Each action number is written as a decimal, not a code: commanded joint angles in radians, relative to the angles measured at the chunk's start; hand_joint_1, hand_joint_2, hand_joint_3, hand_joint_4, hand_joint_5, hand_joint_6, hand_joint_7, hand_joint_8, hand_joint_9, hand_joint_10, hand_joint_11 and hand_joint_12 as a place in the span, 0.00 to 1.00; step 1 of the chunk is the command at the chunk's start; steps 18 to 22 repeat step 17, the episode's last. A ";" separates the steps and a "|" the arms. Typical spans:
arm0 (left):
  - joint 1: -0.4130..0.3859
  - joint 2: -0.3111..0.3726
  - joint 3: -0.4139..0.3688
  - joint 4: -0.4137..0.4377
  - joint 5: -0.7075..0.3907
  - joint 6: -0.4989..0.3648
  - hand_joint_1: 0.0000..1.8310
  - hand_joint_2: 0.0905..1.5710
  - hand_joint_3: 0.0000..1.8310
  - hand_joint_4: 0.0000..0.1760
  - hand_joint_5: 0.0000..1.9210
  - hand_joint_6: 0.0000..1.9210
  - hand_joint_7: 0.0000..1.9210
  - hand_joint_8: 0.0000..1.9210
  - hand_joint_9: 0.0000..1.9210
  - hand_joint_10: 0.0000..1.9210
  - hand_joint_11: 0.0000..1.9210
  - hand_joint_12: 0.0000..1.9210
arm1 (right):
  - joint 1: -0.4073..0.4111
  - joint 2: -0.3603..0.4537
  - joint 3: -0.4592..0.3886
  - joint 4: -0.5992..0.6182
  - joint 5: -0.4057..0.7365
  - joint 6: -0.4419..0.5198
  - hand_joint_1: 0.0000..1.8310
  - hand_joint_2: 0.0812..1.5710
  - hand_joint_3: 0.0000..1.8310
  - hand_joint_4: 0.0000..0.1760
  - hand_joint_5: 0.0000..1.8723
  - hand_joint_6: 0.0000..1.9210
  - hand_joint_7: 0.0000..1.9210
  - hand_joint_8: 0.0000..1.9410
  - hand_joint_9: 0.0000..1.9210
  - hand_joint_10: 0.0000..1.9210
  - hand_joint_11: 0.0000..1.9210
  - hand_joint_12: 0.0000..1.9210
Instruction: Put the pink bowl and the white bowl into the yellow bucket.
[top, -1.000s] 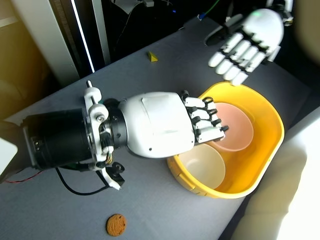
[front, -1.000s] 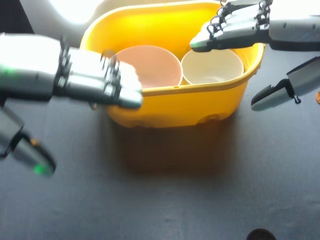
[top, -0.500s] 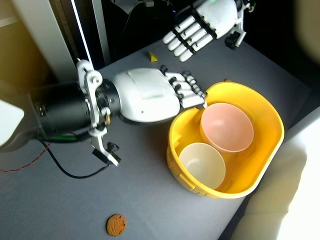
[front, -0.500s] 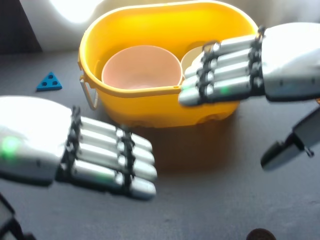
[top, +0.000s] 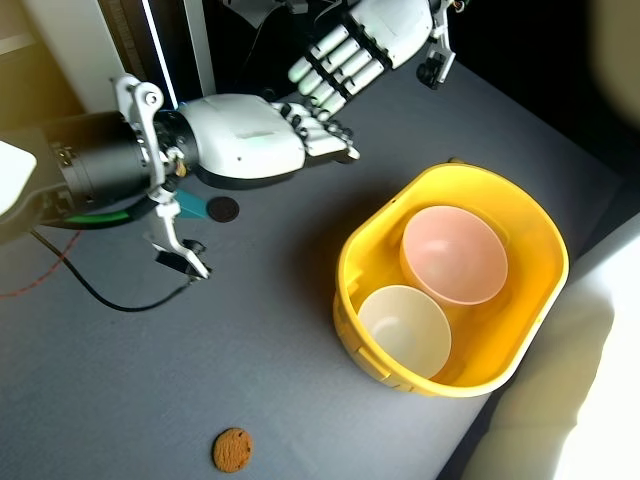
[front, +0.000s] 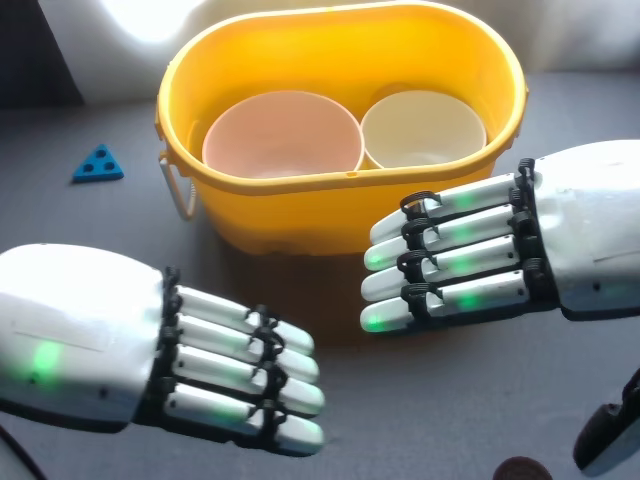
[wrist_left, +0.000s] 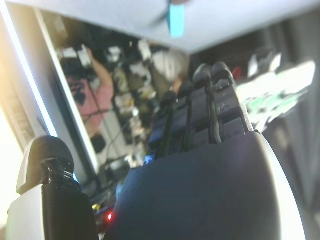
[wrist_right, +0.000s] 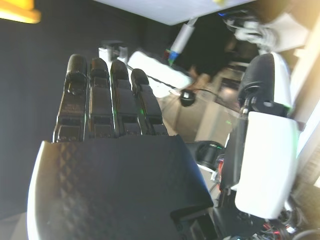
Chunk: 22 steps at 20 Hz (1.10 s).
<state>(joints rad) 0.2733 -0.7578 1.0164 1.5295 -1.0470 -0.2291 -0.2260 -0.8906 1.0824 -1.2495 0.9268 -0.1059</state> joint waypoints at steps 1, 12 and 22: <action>-0.017 -0.001 -0.002 -0.093 -0.033 0.001 0.08 0.62 0.00 0.00 0.00 0.00 0.00 0.00 0.00 0.00 0.00 0.00 | 0.001 0.015 -0.011 0.081 0.067 0.003 0.21 0.51 0.00 0.00 0.03 0.00 0.05 0.00 0.04 0.00 0.00 0.18; -0.044 -0.022 0.002 -0.118 0.009 0.002 0.08 0.63 0.00 0.00 0.00 0.00 0.00 0.00 0.00 0.00 0.00 0.00 | -0.019 0.026 -0.034 0.072 0.076 -0.002 0.25 0.49 0.00 0.00 0.01 0.00 0.01 0.00 0.00 0.00 0.00 0.10; -0.036 -0.022 0.001 -0.119 0.008 -0.003 0.09 0.63 0.00 0.00 0.00 0.00 0.00 0.00 0.00 0.00 0.00 0.00 | -0.022 0.026 -0.035 0.071 0.079 -0.003 0.25 0.49 0.00 0.00 0.01 0.00 0.01 0.00 0.01 0.00 0.00 0.12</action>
